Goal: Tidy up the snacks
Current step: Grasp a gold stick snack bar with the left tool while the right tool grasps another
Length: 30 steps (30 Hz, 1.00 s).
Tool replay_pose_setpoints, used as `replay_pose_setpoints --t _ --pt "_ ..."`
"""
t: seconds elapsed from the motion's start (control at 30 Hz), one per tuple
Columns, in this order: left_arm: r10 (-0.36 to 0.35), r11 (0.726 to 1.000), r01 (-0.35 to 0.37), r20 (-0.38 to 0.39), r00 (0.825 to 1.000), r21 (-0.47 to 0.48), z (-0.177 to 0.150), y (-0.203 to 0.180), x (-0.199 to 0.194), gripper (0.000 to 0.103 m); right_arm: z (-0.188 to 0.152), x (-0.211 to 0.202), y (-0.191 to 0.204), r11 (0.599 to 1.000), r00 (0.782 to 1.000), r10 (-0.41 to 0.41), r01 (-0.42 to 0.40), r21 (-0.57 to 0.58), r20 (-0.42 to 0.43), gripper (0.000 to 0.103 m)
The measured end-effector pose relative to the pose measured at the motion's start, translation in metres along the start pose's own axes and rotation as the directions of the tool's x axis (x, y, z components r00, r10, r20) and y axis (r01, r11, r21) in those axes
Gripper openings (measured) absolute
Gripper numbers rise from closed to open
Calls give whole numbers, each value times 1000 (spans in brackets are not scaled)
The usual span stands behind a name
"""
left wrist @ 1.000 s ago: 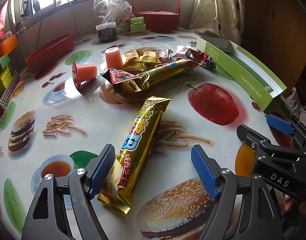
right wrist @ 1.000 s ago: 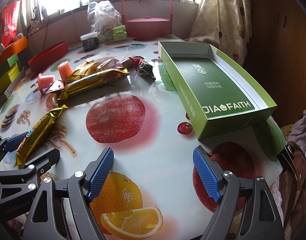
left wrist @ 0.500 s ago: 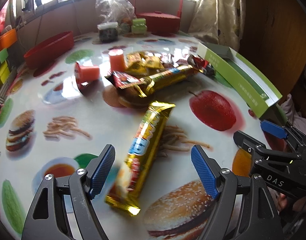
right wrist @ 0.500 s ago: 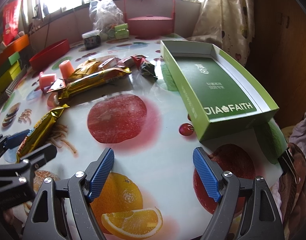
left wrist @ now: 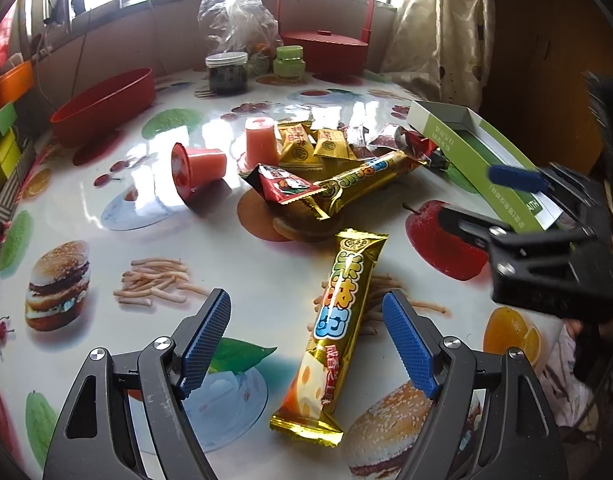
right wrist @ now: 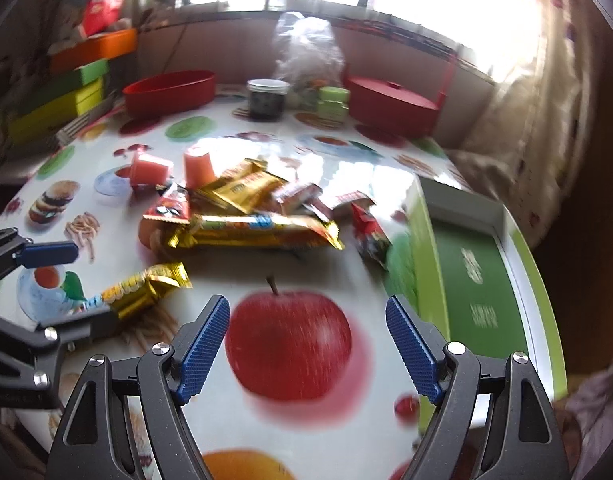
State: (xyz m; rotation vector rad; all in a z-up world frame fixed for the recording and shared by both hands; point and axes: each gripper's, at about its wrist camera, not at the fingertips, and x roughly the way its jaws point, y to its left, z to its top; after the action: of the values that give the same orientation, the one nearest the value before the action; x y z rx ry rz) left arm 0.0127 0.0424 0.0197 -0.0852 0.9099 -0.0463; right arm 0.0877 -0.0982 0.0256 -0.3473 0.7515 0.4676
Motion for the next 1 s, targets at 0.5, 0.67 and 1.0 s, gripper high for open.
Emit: replay_pose_setpoints --t 0.5,0.67,1.0 --pt "41 998 -38 -64 997 53 0 4 19 79 45 61 30 910 992 73 -107 -401 -99 81" --pt "68 997 -65 -70 995 41 2 13 20 79 48 76 34 885 982 114 -171 -434 -153 79" --pt "60 998 -62 -58 996 -19 1 24 17 73 40 70 39 890 962 188 -253 -380 -200 47"
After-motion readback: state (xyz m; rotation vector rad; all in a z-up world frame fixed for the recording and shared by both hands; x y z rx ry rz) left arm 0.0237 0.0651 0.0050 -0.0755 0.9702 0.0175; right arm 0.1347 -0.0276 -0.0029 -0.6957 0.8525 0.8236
